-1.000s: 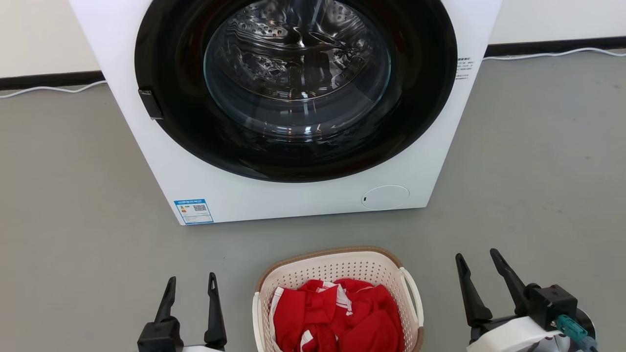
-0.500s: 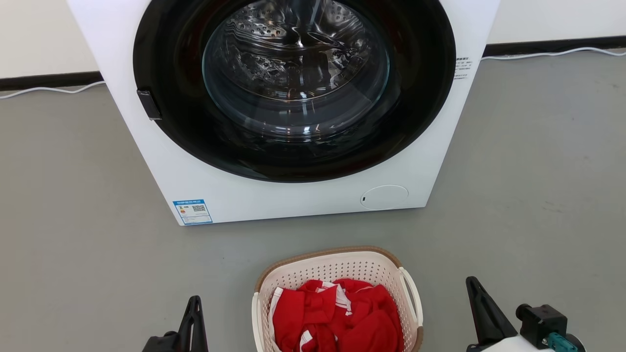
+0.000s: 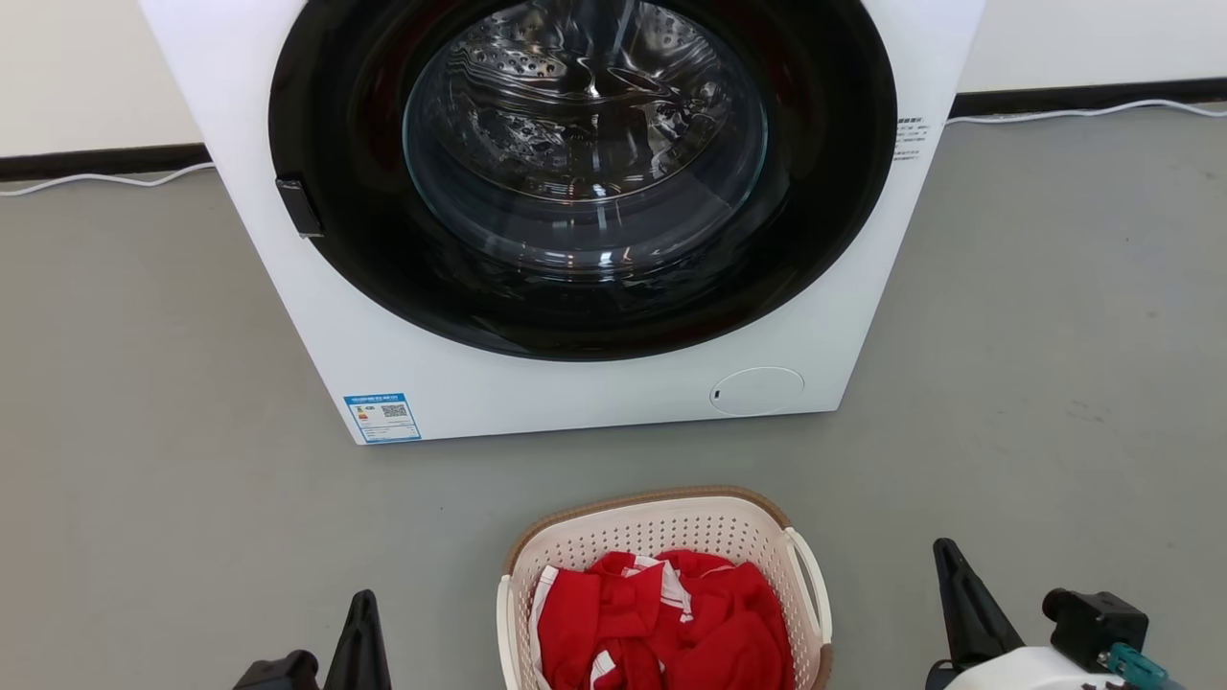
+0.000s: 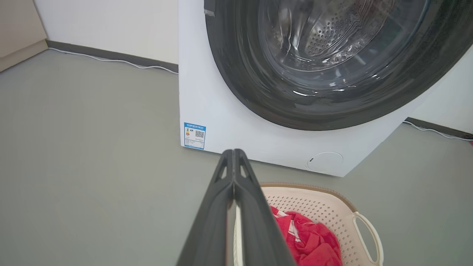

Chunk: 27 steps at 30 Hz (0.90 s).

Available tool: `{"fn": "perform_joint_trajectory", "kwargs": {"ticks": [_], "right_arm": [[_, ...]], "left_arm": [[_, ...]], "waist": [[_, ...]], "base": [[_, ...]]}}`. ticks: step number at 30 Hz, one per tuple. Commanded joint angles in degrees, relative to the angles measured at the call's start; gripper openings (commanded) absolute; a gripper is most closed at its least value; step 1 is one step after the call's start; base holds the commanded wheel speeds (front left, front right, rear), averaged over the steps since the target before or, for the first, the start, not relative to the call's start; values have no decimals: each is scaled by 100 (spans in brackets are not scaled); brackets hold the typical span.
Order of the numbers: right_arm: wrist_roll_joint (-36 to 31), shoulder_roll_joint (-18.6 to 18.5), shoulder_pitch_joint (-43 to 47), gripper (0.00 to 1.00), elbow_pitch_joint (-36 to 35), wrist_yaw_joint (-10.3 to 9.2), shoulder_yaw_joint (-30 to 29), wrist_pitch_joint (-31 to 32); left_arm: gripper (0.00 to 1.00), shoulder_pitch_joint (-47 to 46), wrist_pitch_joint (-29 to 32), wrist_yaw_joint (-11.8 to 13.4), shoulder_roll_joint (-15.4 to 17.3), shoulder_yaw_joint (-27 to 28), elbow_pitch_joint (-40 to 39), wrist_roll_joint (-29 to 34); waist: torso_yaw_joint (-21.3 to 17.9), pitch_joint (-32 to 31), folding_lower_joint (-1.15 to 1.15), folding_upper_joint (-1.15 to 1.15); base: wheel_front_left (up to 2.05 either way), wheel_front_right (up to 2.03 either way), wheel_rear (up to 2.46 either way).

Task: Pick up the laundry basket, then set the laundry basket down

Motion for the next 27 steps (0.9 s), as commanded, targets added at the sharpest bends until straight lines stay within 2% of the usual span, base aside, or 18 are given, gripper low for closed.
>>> {"fn": "perform_joint_trajectory", "kwargs": {"ticks": [1,27], "right_arm": [[176,-63,-131,0,-167,2,-61,41],[1759,-53,-138,0,-305,4,-317,413]], "left_arm": [[0,-187,16,-74,59,88,-101,-161],[0,-351,355,-447,139,445,-28,-1795]], "waist": [[3,-3,-1,0],[57,-56,-1,0]], "base": [[0,0,0],[0,0,0]]}}
